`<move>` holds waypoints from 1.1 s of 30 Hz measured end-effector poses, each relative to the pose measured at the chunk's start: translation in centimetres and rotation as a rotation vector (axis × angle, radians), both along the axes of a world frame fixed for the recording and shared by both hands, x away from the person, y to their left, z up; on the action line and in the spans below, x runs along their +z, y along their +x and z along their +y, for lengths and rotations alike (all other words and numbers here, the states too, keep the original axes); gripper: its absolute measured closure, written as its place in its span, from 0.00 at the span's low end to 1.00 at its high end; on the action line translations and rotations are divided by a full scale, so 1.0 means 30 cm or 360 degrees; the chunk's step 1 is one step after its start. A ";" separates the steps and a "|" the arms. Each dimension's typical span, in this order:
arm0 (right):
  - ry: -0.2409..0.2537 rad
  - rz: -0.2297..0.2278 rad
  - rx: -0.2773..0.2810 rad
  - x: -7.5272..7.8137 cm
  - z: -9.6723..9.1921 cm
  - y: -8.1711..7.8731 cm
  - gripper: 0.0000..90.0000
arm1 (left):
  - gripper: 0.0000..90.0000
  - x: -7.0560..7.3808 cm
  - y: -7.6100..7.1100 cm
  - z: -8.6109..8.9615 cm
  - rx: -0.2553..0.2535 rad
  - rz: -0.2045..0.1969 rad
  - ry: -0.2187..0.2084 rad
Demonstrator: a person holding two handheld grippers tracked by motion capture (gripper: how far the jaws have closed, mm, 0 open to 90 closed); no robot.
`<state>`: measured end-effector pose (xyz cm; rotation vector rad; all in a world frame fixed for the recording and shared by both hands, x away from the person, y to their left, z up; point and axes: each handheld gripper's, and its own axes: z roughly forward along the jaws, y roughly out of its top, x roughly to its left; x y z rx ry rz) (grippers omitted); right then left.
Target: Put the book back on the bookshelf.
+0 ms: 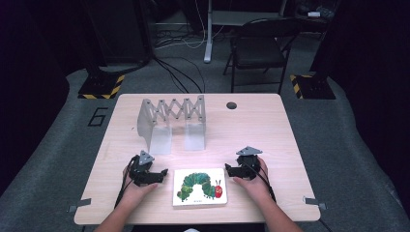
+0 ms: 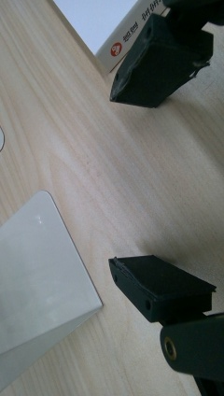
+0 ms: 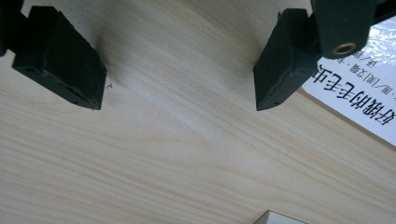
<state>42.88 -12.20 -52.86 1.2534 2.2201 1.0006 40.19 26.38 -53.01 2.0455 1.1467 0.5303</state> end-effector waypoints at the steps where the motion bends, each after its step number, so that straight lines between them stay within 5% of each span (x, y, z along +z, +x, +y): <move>1: 0.0000 0.0000 0.0000 0.000 0.000 0.000 0.20 | 0.20 0.002 0.000 0.003 -0.0008 0.0010 0.0008; 20: 0.0008 -0.0017 -0.0030 0.009 -0.023 0.005 0.43 | 0.32 0.006 -0.004 0.011 0.0058 -0.0001 -0.0010; 29: 0.0003 0.0061 -0.0065 0.031 -0.026 0.006 0.52 | 0.44 0.021 -0.006 0.017 0.0066 0.0052 -0.0047; 33: 0.0083 0.0112 -0.0054 0.050 -0.030 0.004 0.56 | 0.47 0.029 -0.012 0.005 0.0036 0.0033 -0.0029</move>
